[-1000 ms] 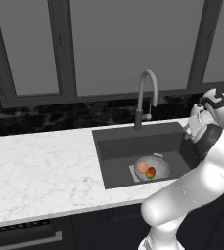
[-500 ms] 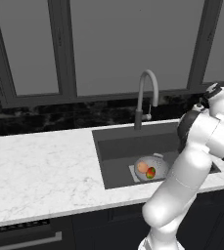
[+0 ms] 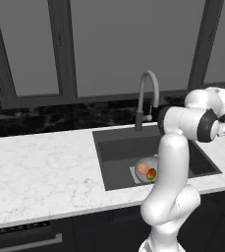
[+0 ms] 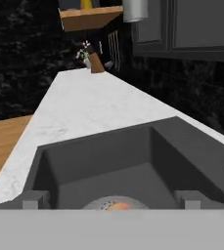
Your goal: Put the colander in the sink, put the mango, peach in the colander, and turn on the sink faucet and pour water over the colander.
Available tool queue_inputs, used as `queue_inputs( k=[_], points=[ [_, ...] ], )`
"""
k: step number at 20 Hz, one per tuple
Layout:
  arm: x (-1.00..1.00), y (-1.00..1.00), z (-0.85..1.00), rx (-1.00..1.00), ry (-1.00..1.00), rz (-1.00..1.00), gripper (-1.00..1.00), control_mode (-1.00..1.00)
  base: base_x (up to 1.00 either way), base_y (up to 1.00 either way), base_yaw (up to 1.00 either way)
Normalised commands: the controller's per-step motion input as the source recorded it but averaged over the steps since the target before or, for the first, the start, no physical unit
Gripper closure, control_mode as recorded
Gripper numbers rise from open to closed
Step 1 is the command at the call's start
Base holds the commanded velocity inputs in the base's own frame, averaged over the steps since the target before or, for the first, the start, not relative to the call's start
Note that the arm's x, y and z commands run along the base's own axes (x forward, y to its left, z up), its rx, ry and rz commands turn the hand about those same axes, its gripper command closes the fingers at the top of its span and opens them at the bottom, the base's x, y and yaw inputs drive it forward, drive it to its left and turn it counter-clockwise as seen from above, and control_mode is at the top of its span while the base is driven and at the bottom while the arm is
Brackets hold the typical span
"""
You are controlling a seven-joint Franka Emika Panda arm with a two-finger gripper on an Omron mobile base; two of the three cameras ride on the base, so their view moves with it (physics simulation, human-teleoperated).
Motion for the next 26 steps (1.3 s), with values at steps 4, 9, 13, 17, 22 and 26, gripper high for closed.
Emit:
queue_inputs(
  k=[4, 9, 13, 17, 22, 26],
  points=[
    [0.21, 0.1, -0.02, 0.05, -0.01, -0.14, -1.0, -1.0, 0.0, 0.0, 0.0],
    [0.12, -0.06, 0.0, 0.03, -0.09, -0.05, -1.0, -1.0, 0.0, 0.0, 0.0],
    [0.13, 0.26, 0.03, 0.0, -0.18, -0.08, -1.0, -1.0, 0.0, 0.0, 0.0],
    [0.2, 0.45, 0.0, 0.0, -0.07, -0.23, -1.0, -1.0, 0.0, 0.0, 0.0],
    [0.03, 0.49, 0.0, 0.0, -0.05, -0.39, -1.0, -1.0, 0.0, 0.0, 0.0],
    [0.21, 0.31, 0.09, 0.0, -0.03, -0.42, -1.0, -1.0, 0.0, 0.0, 0.0]
  ],
)
